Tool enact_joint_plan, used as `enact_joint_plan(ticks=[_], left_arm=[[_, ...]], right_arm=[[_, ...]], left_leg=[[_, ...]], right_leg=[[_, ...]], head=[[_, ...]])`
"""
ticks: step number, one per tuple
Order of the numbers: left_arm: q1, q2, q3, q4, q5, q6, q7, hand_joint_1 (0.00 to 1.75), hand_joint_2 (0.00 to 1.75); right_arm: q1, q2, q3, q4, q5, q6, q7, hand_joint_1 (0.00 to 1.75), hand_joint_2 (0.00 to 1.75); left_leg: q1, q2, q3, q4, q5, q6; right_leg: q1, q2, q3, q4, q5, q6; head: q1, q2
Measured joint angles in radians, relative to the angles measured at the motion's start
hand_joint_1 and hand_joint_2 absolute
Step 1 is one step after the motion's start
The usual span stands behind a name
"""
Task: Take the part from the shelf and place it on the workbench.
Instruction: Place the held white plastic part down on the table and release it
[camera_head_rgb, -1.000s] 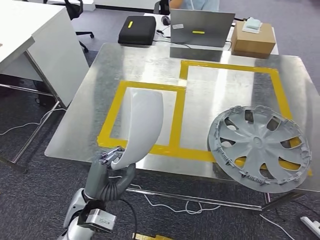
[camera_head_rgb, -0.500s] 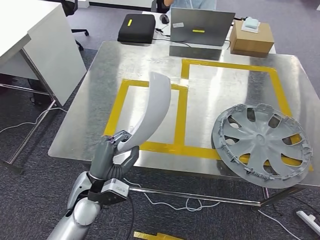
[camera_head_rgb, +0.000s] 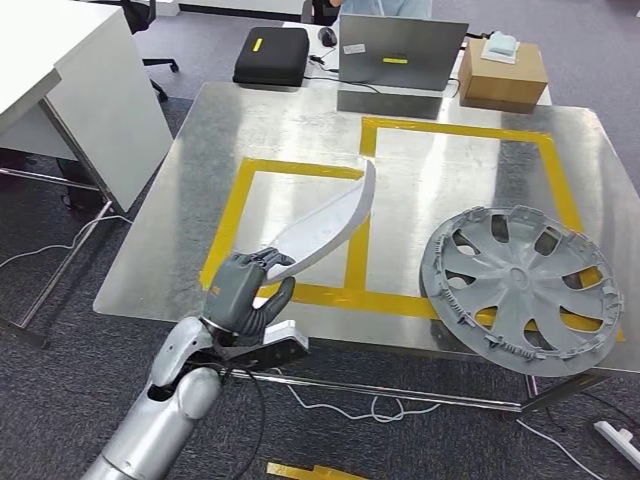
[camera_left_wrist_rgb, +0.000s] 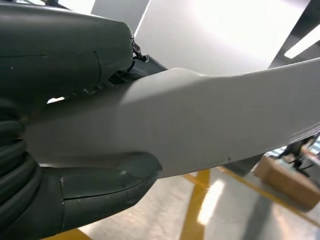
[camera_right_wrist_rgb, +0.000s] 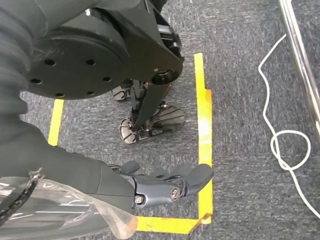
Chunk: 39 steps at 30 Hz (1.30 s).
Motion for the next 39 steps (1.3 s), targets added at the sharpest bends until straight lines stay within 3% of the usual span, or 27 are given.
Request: enact_joint_plan(ticks=[12,18,22,29,33,39], left_arm=[[-0.231,-0.031,-0.047,0.338,-0.393,-0.034,0.277,1.75,1.75],[-0.308,-0.045,-0.055,0.474,-0.468,-0.079,0.348,1.75,1.75],[-0.332,-0.054,-0.055,0.540,-0.478,-0.090,0.361,0.00,1.75],[-0.339,-0.073,-0.041,0.595,-0.474,-0.045,0.341,0.00,1.75],[-0.335,-0.081,-0.023,0.599,-0.442,-0.009,0.304,0.00,0.00],[-0.268,-0.098,0.033,0.519,-0.259,0.029,0.151,0.00,0.00]], right_arm=[[-0.006,-0.011,0.002,0.011,0.041,0.017,-0.001,0.00,1.75],[-0.005,-0.020,0.003,0.018,0.052,0.017,-0.001,0.00,1.75],[-0.004,-0.021,0.002,0.023,0.056,0.015,0.003,0.00,0.00],[-0.003,-0.021,0.002,0.024,0.059,0.007,0.007,0.00,0.00],[-0.003,-0.021,0.002,0.024,0.060,0.004,0.007,0.00,0.00],[-0.002,-0.014,-0.004,0.023,0.047,-0.006,0.013,0.00,0.00]], left_leg=[[0.000,0.000,-0.001,0.000,0.001,-0.001],[0.000,0.000,-0.001,0.000,0.001,-0.001],[0.000,0.000,-0.001,0.000,0.001,-0.001],[0.000,0.000,-0.002,0.000,0.001,-0.001],[0.000,0.000,-0.002,0.000,0.001,-0.001],[0.000,0.000,-0.002,0.000,0.000,-0.001]], right_leg=[[0.000,0.000,-0.001,0.003,0.000,0.000],[0.000,0.000,-0.002,0.003,0.000,0.000],[0.000,0.000,-0.002,0.003,0.000,0.000],[0.000,0.000,-0.003,0.003,0.000,0.000],[0.000,0.000,-0.003,0.003,0.000,0.000],[0.000,0.000,-0.003,0.003,0.000,0.000]], head=[[0.000,0.000],[0.000,0.000],[0.000,0.000],[0.000,0.000],[0.000,0.000],[0.000,0.000]])
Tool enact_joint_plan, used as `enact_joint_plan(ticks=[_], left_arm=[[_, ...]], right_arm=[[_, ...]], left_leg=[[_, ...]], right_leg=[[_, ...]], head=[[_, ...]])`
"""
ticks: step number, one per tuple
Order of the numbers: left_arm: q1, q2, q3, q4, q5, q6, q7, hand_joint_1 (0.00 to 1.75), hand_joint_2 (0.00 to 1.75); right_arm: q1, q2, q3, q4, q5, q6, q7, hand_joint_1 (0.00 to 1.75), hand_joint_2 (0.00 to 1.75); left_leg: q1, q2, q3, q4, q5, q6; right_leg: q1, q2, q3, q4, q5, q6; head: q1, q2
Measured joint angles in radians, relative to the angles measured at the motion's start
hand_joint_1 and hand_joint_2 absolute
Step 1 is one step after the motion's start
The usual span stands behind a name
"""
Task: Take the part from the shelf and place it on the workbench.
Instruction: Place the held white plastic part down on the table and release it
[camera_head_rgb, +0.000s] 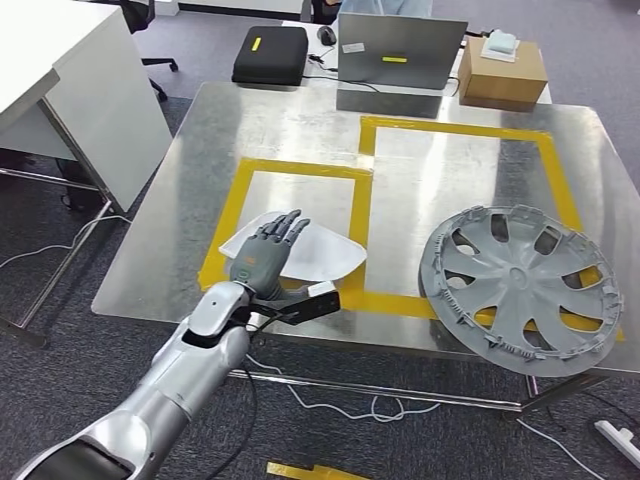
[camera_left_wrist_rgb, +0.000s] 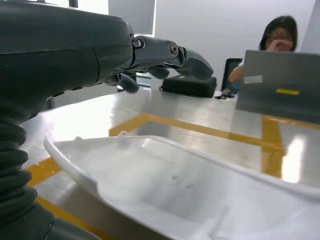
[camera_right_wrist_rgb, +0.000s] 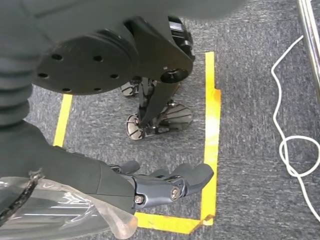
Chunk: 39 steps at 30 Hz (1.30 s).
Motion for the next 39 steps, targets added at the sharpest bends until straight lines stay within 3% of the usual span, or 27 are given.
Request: enact_joint_plan(ticks=[9,13,15,17,19,20,21,23,25,28,29,31,33,34,35,36,39], left_arm=[[0.309,0.020,0.015,-0.428,0.375,0.007,-0.245,0.00,0.00],[0.466,0.049,0.037,-0.609,0.530,0.040,-0.361,0.00,0.00],[0.530,0.057,0.059,-0.679,0.589,0.057,-0.409,0.00,0.00],[0.587,0.064,0.089,-0.730,0.641,0.071,-0.443,0.00,0.00],[0.638,0.069,0.126,-0.769,0.696,0.079,-0.469,0.00,0.00],[0.660,0.070,0.146,-0.784,0.728,0.080,-0.481,0.00,0.00],[0.679,0.070,0.168,-0.796,0.760,0.079,-0.493,0.00,0.00],[0.708,0.067,0.221,-0.814,0.821,0.074,-0.514,0.00,0.00],[0.730,0.058,0.285,-0.825,0.867,0.063,-0.535,0.00,0.00],[0.755,0.029,0.397,-0.829,0.907,0.030,-0.558,0.00,0.00],[0.759,0.017,0.436,-0.827,0.913,0.016,-0.560,0.00,0.00],[0.763,-0.007,0.518,-0.815,0.915,-0.014,-0.568,0.00,0.00],[0.762,-0.031,0.603,-0.787,0.909,-0.040,-0.575,0.00,0.00],[0.761,-0.041,0.642,-0.769,0.908,-0.052,-0.574,0.00,0.00],[0.756,-0.050,0.683,-0.746,0.908,-0.065,-0.570,0.00,0.00],[0.749,-0.057,0.721,-0.720,0.911,-0.079,-0.566,0.00,0.00],[0.716,-0.071,0.838,-0.630,0.922,-0.127,-0.564,0.00,0.00]], right_arm=[[0.011,0.025,-0.038,-0.007,-0.008,-0.020,0.018,0.00,0.00],[0.019,0.039,-0.058,-0.010,-0.001,-0.031,0.022,0.00,0.00],[0.019,0.042,-0.066,-0.012,0.002,-0.035,0.022,0.00,0.00],[0.017,0.043,-0.072,-0.015,0.007,-0.037,0.022,0.00,0.00],[0.017,0.044,-0.078,-0.018,0.014,-0.039,0.022,0.00,0.00],[0.018,0.044,-0.080,-0.020,0.018,-0.040,0.022,0.00,0.00],[0.019,0.044,-0.081,-0.022,0.022,-0.040,0.021,0.00,0.00],[0.018,0.048,-0.084,-0.026,0.031,-0.041,0.022,0.00,0.00],[0.015,0.055,-0.088,-0.030,0.040,-0.042,0.022,0.00,0.00],[0.016,0.065,-0.097,-0.037,0.058,-0.042,0.025,0.00,0.00],[0.016,0.068,-0.100,-0.040,0.065,-0.042,0.027,0.00,0.00],[0.016,0.073,-0.104,-0.046,0.080,-0.042,0.030,0.00,0.00],[0.016,0.076,-0.109,-0.051,0.095,-0.042,0.034,0.00,0.00],[0.017,0.077,-0.111,-0.053,0.103,-0.042,0.036,0.00,0.00],[0.017,0.078,-0.114,-0.056,0.110,-0.042,0.038,0.00,0.00],[0.017,0.080,-0.117,-0.058,0.117,-0.042,0.040,0.00,0.00],[0.018,0.090,-0.124,-0.069,0.136,-0.037,0.044,0.00,0.00]], left_leg=[[-0.001,0.000,0.000,0.001,-0.004,0.000],[0.001,0.006,0.007,-0.009,0.005,0.019],[0.008,0.018,0.013,-0.027,0.017,0.025],[0.010,0.031,0.012,-0.030,0.020,0.026],[0.013,0.042,0.007,-0.028,0.022,0.022],[0.016,0.046,0.004,-0.026,0.023,0.018],[0.020,0.047,0.001,-0.023,0.023,0.011],[0.026,0.048,-0.006,-0.008,0.019,-0.008],[0.026,0.046,-0.014,0.008,0.017,-0.027],[0.028,0.045,-0.020,0.016,0.018,-0.045],[0.030,0.045,-0.025,0.028,0.002,-0.048],[0.032,0.045,-0.057,0.112,-0.072,-0.052],[0.031,0.045,-0.100,0.246,-0.154,-0.050],[0.030,0.045,-0.108,0.289,-0.175,-0.047],[0.028,0.045,-0.097,0.293,-0.175,-0.042],[0.026,0.045,-0.066,0.257,-0.159,-0.034],[0.012,0.046,0.070,0.042,-0.096,-0.008]], right_leg=[[-0.001,0.000,0.000,0.000,-0.004,-0.001],[-0.001,-0.006,0.000,-0.003,-0.005,0.013],[0.000,-0.038,-0.024,0.049,-0.048,0.018],[-0.005,-0.065,-0.077,0.178,-0.122,0.025],[-0.014,-0.072,-0.112,0.278,-0.161,0.035],[-0.019,-0.074,-0.102,0.273,-0.153,0.040],[-0.024,-0.076,-0.070,0.226,-0.128,0.046],[-0.031,-0.077,0.016,0.082,-0.081,0.058],[-0.032,-0.071,0.059,0.013,-0.070,0.052],[-0.028,-0.067,0.051,0.026,-0.064,0.025],[-0.027,-0.068,0.046,0.028,-0.060,0.015],[-0.023,-0.070,0.030,0.028,-0.047,-0.004],[-0.014,-0.072,0.009,0.029,-0.034,-0.016],[-0.009,-0.072,-0.001,0.029,-0.026,-0.019],[-0.004,-0.073,-0.011,0.029,-0.019,-0.021],[0.001,-0.073,-0.021,0.029,-0.011,-0.022],[0.011,-0.072,-0.041,0.030,0.012,-0.017]], head=[[0.000,0.000],[-0.001,0.000],[0.003,0.000],[0.006,0.000],[0.005,0.000],[0.005,0.000],[0.005,0.000],[0.008,0.000],[0.008,0.000],[0.003,0.000],[0.002,0.000],[-0.002,0.000],[-0.004,0.000],[-0.004,0.000],[-0.004,0.000],[-0.004,0.000],[-0.003,0.000]])
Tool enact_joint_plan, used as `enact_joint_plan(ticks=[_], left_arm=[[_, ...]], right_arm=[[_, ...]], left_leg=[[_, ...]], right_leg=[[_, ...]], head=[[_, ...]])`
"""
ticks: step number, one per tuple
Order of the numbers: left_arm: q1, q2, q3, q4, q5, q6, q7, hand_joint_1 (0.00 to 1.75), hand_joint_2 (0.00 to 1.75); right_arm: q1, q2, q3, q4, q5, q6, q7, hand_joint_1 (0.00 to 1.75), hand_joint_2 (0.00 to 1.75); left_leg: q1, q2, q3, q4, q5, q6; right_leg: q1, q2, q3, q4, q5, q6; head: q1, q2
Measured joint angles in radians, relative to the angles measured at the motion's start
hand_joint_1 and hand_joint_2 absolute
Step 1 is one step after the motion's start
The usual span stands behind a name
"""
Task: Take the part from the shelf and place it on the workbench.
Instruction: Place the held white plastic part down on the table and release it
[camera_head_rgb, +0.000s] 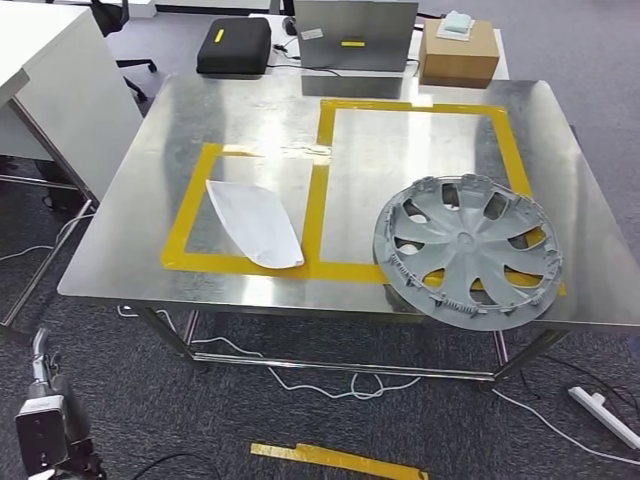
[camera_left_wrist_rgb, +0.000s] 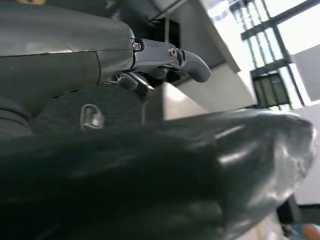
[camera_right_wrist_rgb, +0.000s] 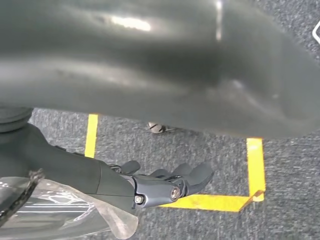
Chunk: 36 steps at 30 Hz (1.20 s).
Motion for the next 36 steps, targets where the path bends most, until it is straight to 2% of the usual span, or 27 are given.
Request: enact_joint_plan(ticks=[1,2,4,5,6,7,9,10,11,12,13,14,16,17,18,20,21,23,24,25,26,27,29,31,32,34,36], left_arm=[[-0.012,-0.004,0.036,0.030,0.000,-0.013,-0.003,0.00,0.00],[-0.021,-0.007,0.072,0.059,-0.002,-0.022,-0.007,0.00,0.00],[-0.031,-0.015,0.130,0.106,-0.005,-0.033,-0.011,0.00,0.00],[-0.036,-0.018,0.153,0.124,-0.006,-0.036,-0.008,0.00,0.00],[-0.044,-0.021,0.173,0.142,-0.008,-0.040,-0.003,0.00,0.00],[-0.052,-0.023,0.194,0.163,-0.011,-0.043,0.003,0.00,0.00],[-0.068,-0.022,0.250,0.226,-0.031,-0.046,0.013,0.00,0.00],[-0.077,-0.018,0.284,0.269,-0.047,-0.046,0.013,0.00,0.00],[-0.087,-0.012,0.319,0.318,-0.065,-0.043,0.010,0.00,0.00],[-0.097,-0.002,0.353,0.371,-0.085,-0.038,0.007,0.00,0.00],[-0.108,0.010,0.385,0.427,-0.105,-0.031,0.004,0.00,0.00],[-0.118,0.023,0.417,0.487,-0.123,-0.024,0.003,0.00,0.00],[-0.136,0.050,0.475,0.607,-0.147,-0.012,0.014,0.00,0.00],[-0.144,0.063,0.500,0.664,-0.159,-0.007,0.026,0.00,0.00],[-0.150,0.073,0.520,0.715,-0.174,0.000,0.039,0.00,0.00],[-0.159,0.090,0.544,0.800,-0.215,0.022,0.064,0.00,0.00],[-0.161,0.096,0.549,0.838,-0.235,0.034,0.076,0.00,0.00],[-0.167,0.107,0.554,0.906,-0.273,0.057,0.100,0.00,0.00],[-0.171,0.113,0.556,0.935,-0.291,0.067,0.112,0.00,0.00],[-0.175,0.119,0.556,0.960,-0.309,0.076,0.127,0.00,0.00],[-0.179,0.123,0.556,0.984,-0.327,0.084,0.144,0.00,0.00],[-0.182,0.128,0.556,1.006,-0.343,0.090,0.162,0.00,0.00],[-0.185,0.134,0.555,1.040,-0.364,0.093,0.189,0.00,0.00],[-0.188,0.138,0.554,1.066,-0.373,0.093,0.197,0.00,0.00],[-0.190,0.140,0.554,1.077,-0.375,0.093,0.198,0.00,0.00],[-0.191,0.143,0.554,1.095,-0.376,0.094,0.200,0.00,0.00],[-0.194,0.145,0.554,1.108,-0.376,0.094,0.202,0.00,0.00]], right_arm=[[0.000,0.003,-0.002,-0.004,0.005,0.003,0.002,0.00,0.00],[0.001,0.006,-0.005,-0.008,0.009,0.006,0.003,0.00,0.00],[0.002,0.009,-0.010,-0.014,0.015,0.009,0.004,0.00,0.00],[0.003,0.011,-0.012,-0.018,0.018,0.009,0.005,0.00,0.00],[0.004,0.012,-0.015,-0.020,0.023,0.011,0.007,0.00,0.00],[0.004,0.012,-0.018,-0.022,0.029,0.013,0.011,0.00,0.00],[0.004,0.012,-0.023,-0.023,0.047,0.017,0.021,0.00,0.00],[0.004,0.012,-0.026,-0.024,0.056,0.018,0.026,0.00,0.00],[0.004,0.012,-0.028,-0.024,0.064,0.018,0.030,0.00,0.00],[0.005,0.012,-0.031,-0.024,0.071,0.019,0.032,0.00,0.00],[0.005,0.012,-0.033,-0.024,0.077,0.019,0.034,0.00,0.00],[0.004,0.012,-0.035,-0.024,0.083,0.020,0.034,0.00,0.00],[0.001,0.012,-0.039,-0.024,0.095,0.023,0.034,0.00,0.00],[-0.001,0.012,-0.041,-0.024,0.100,0.024,0.034,0.00,0.00],[-0.001,0.012,-0.044,-0.023,0.103,0.025,0.035,0.00,0.00],[-0.001,0.012,-0.050,-0.023,0.108,0.026,0.037,0.00,0.00],[-0.001,0.012,-0.053,-0.022,0.110,0.027,0.038,0.00,0.00],[-0.001,0.011,-0.056,-0.022,0.113,0.027,0.038,0.00,0.00],[-0.001,0.011,-0.058,-0.022,0.115,0.028,0.038,0.00,0.00],[-0.001,0.011,-0.060,-0.022,0.118,0.030,0.038,0.00,0.00],[-0.001,0.011,-0.061,-0.022,0.122,0.033,0.038,0.00,0.00],[-0.001,0.010,-0.063,-0.021,0.126,0.035,0.038,0.00,0.00],[-0.001,0.010,-0.064,-0.020,0.132,0.039,0.038,0.00,0.00],[-0.002,0.009,-0.065,-0.019,0.134,0.040,0.038,0.00,0.00],[-0.002,0.009,-0.065,-0.018,0.135,0.040,0.038,0.00,0.00],[-0.001,0.009,-0.066,-0.016,0.135,0.040,0.038,0.00,0.00],[0.000,0.008,-0.068,-0.014,0.135,0.040,0.038,0.00,0.00]], left_leg=[[-0.005,0.001,0.021,-0.040,0.009,0.004],[-0.009,0.002,0.025,-0.054,0.013,0.005],[-0.012,0.004,0.017,-0.056,0.032,0.009],[-0.011,0.005,0.010,-0.059,0.043,0.015],[-0.009,0.006,0.001,-0.062,0.056,0.022],[-0.007,0.007,-0.011,-0.064,0.068,0.027],[-0.008,0.008,-0.040,-0.063,0.090,0.031],[-0.009,0.009,-0.055,-0.062,0.101,0.030],[-0.010,0.010,-0.071,-0.060,0.111,0.029],[-0.010,0.011,-0.085,-0.059,0.121,0.027],[-0.010,0.012,-0.098,-0.056,0.129,0.025],[-0.010,0.012,-0.108,-0.053,0.136,0.022],[-0.012,0.011,-0.125,-0.044,0.150,0.013],[-0.013,0.011,-0.130,-0.041,0.158,0.008],[-0.013,0.011,-0.133,-0.040,0.166,0.003],[-0.011,0.009,-0.141,-0.037,0.165,-0.009],[-0.009,0.007,-0.147,-0.019,0.139,-0.015],[-0.004,0.004,-0.172,0.075,0.042,-0.027],[-0.002,0.004,-0.186,0.142,-0.006,-0.031],[0.000,0.004,-0.196,0.204,-0.034,-0.034],[0.002,0.004,-0.193,0.240,-0.040,-0.036],[0.003,0.004,-0.174,0.240,-0.026,-0.036],[0.004,0.004,-0.088,0.131,0.025,-0.033],[0.002,0.001,-0.007,0.000,0.042,-0.025],[0.000,0.000,0.009,-0.034,0.040,-0.020],[-0.004,-0.001,0.006,-0.050,0.042,-0.009],[-0.002,0.002,-0.009,-0.057,0.057,0.007]], right_leg=[[0.001,-0.001,-0.004,0.000,0.007,0.005],[0.000,-0.003,-0.005,-0.001,0.014,0.011],[-0.005,-0.005,-0.008,-0.004,0.024,0.024],[-0.006,-0.005,-0.013,0.001,0.012,0.029],[-0.007,-0.005,-0.024,0.021,-0.017,0.034],[-0.008,-0.005,-0.038,0.062,-0.064,0.038],[-0.008,-0.005,-0.071,0.189,-0.162,0.045],[-0.008,-0.005,-0.076,0.245,-0.185,0.048],[-0.008,-0.005,-0.069,0.276,-0.184,0.049],[-0.008,-0.006,-0.043,0.269,-0.162,0.049],[-0.008,-0.006,0.000,0.226,-0.132,0.048],[-0.008,-0.006,0.059,0.154,-0.110,0.046],[-0.006,-0.005,0.171,-0.002,-0.108,0.038],[-0.005,-0.005,0.200,-0.050,-0.118,0.034],[-0.003,-0.005,0.207,-0.071,-0.123,0.029],[-0.005,-0.008,0.191,-0.075,-0.115,0.013],[-0.006,-0.011,0.183,-0.076,-0.106,0.001],[-0.006,-0.015,0.163,-0.074,-0.088,-0.014],[-0.005,-0.016,0.153,-0.071,-0.079,-0.017],[-0.004,-0.017,0.141,-0.067,-0.071,-0.016],[-0.004,-0.018,0.128,-0.060,-0.063,-0.015],[-0.004,-0.018,0.114,-0.052,-0.056,-0.014],[-0.004,-0.018,0.086,-0.036,-0.048,-0.009],[-0.003,-0.018,0.067,-0.022,-0.041,0.000],[-0.002,-0.019,0.061,-0.018,-0.035,0.006],[-0.002,-0.019,0.051,-0.018,-0.021,0.020],[-0.004,-0.016,0.036,-0.007,-0.039,0.031]], head=[[0.000,0.000],[0.001,0.000],[0.000,0.000],[0.000,0.000],[0.002,0.000],[0.005,0.000],[0.008,0.000],[0.008,0.000],[0.008,0.000],[0.008,0.000],[0.008,0.000],[0.008,0.000],[0.007,0.000],[0.007,0.000],[0.006,0.000],[0.006,0.000],[0.005,0.000],[0.001,0.000],[-0.001,0.000],[-0.001,0.000],[-0.001,0.000],[-0.001,0.000],[-0.001,0.000],[-0.001,0.000],[-0.001,0.000],[0.000,0.000],[0.001,0.000]])
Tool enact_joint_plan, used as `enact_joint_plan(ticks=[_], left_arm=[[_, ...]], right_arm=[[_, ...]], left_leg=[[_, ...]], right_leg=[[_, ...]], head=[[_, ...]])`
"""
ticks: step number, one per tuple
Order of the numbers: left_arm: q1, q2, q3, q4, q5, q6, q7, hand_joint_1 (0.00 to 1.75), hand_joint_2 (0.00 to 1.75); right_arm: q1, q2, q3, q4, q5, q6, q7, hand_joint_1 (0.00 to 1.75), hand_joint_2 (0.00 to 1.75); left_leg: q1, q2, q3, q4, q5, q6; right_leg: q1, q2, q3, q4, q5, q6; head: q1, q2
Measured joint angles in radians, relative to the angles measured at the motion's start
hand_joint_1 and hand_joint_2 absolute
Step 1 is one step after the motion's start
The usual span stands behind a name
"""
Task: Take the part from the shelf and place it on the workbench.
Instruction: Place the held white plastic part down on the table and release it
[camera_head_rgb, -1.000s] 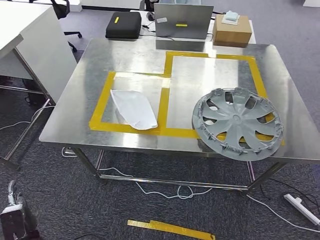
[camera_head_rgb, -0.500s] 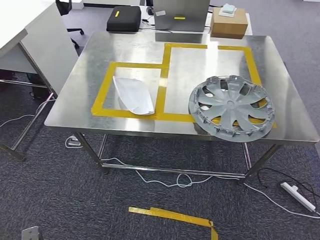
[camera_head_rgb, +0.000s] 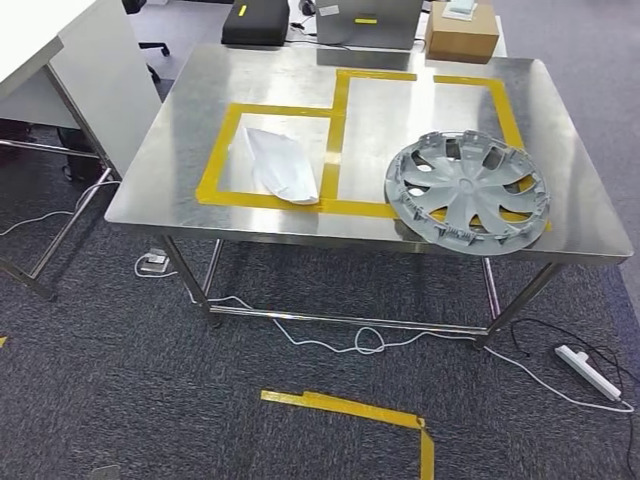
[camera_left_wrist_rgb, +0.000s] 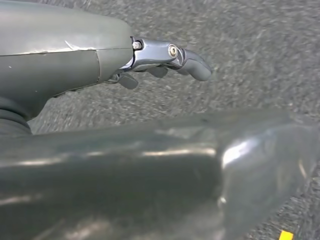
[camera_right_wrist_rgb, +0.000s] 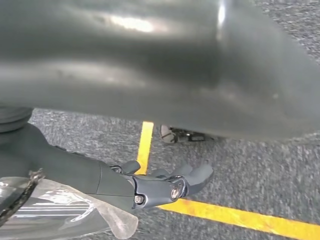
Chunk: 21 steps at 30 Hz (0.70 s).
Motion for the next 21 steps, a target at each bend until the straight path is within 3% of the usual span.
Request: enact_joint_plan(ticks=[2,4,5,6,7,9,11,12,14,15,16,19,20,21], left_arm=[[-0.004,0.000,0.000,0.009,-0.001,0.000,0.002,0.00,0.00],[-0.006,0.002,-0.001,0.016,-0.009,-0.004,0.009,0.00,0.00],[-0.007,0.003,-0.002,0.020,-0.017,-0.010,0.013,0.00,0.00],[-0.008,0.003,-0.004,0.024,-0.026,-0.019,0.018,0.00,0.00],[-0.009,0.003,-0.006,0.029,-0.034,-0.033,0.023,0.00,0.00],[-0.011,0.001,-0.012,0.038,-0.048,-0.064,0.033,0.00,0.00],[-0.013,0.000,-0.018,0.046,-0.060,-0.093,0.045,0.00,0.00],[-0.014,-0.001,-0.020,0.050,-0.066,-0.104,0.052,0.00,0.00],[-0.015,-0.001,-0.021,0.056,-0.076,-0.118,0.072,0.00,0.00],[-0.014,0.000,-0.022,0.058,-0.080,-0.123,0.083,0.00,0.00],[-0.013,0.000,-0.022,0.060,-0.083,-0.129,0.094,0.00,0.00],[-0.013,-0.001,-0.024,0.068,-0.098,-0.145,0.120,0.00,0.00],[-0.014,-0.002,-0.027,0.070,-0.107,-0.146,0.126,0.00,0.00],[-0.015,-0.003,-0.031,0.071,-0.115,-0.144,0.129,0.00,0.00]], right_arm=[[0.000,-0.002,-0.003,0.001,0.001,0.000,0.000,0.00,0.00],[0.000,-0.005,-0.004,0.002,0.004,0.001,0.000,0.00,0.00],[-0.001,-0.007,-0.005,0.003,0.008,0.001,0.000,0.00,0.00],[-0.001,-0.009,-0.005,0.005,0.015,0.002,0.001,0.00,0.00],[-0.002,-0.011,-0.005,0.008,0.024,0.003,0.002,0.00,0.00],[-0.004,-0.015,-0.004,0.014,0.045,0.003,0.005,0.00,0.00],[-0.008,-0.018,-0.001,0.022,0.064,0.001,0.004,0.00,0.00],[-0.009,-0.020,0.001,0.026,0.071,-0.001,0.002,0.00,0.00],[-0.008,-0.022,0.004,0.034,0.083,-0.005,-0.005,0.00,0.00],[-0.006,-0.023,0.006,0.037,0.088,-0.006,-0.007,0.00,0.00],[-0.005,-0.024,0.007,0.040,0.093,-0.007,-0.010,0.00,0.00],[-0.005,-0.028,0.014,0.045,0.108,-0.007,-0.017,0.00,0.00],[-0.006,-0.030,0.017,0.047,0.113,-0.006,-0.017,0.00,0.00],[-0.007,-0.031,0.020,0.049,0.119,-0.006,-0.017,0.00,0.00]], left_leg=[[0.002,0.003,-0.020,-0.004,0.018,0.014],[-0.001,0.004,-0.045,-0.002,0.036,0.020],[-0.003,0.005,-0.058,-0.001,0.045,0.020],[-0.005,0.006,-0.071,0.002,0.054,0.020],[-0.006,0.006,-0.085,0.005,0.063,0.020],[-0.009,0.004,-0.110,0.013,0.079,0.015],[-0.012,0.002,-0.125,0.021,0.097,0.007],[-0.013,0.003,-0.130,0.021,0.107,0.003],[-0.012,0.002,-0.139,0.020,0.122,-0.007],[-0.011,0.001,-0.144,0.028,0.107,-0.013],[-0.010,-0.001,-0.153,0.053,0.072,-0.019],[-0.002,-0.002,-0.187,0.228,-0.076,-0.032],[0.000,-0.002,-0.191,0.286,-0.093,-0.034],[0.002,-0.002,-0.184,0.320,-0.086,-0.036]], right_leg=[[-0.002,0.005,-0.027,0.076,-0.085,0.009],[-0.003,0.006,-0.055,0.203,-0.169,0.013],[-0.003,0.006,-0.058,0.251,-0.179,0.014],[-0.002,0.006,-0.047,0.269,-0.163,0.014],[-0.002,0.006,-0.020,0.253,-0.130,0.012],[0.000,0.008,0.080,0.127,-0.078,0.004],[0.002,0.010,0.177,-0.025,-0.086,-0.005],[0.004,0.011,0.200,-0.066,-0.096,-0.009],[0.004,0.009,0.190,-0.082,-0.090,-0.019],[0.003,0.006,0.179,-0.080,-0.081,-0.026],[0.001,0.002,0.166,-0.079,-0.072,-0.035],[0.002,-0.007,0.122,-0.062,-0.047,-0.050],[0.003,-0.009,0.105,-0.053,-0.038,-0.050],[0.003,-0.011,0.087,-0.042,-0.030,-0.049]], head=[[0.004,0.000],[0.007,0.000],[0.007,0.000],[0.007,0.000],[0.007,0.000],[0.008,0.000],[0.007,0.000],[0.006,0.000],[0.006,0.000],[0.006,0.000],[0.003,0.000],[-0.002,0.000],[-0.002,0.000],[-0.002,0.000]])
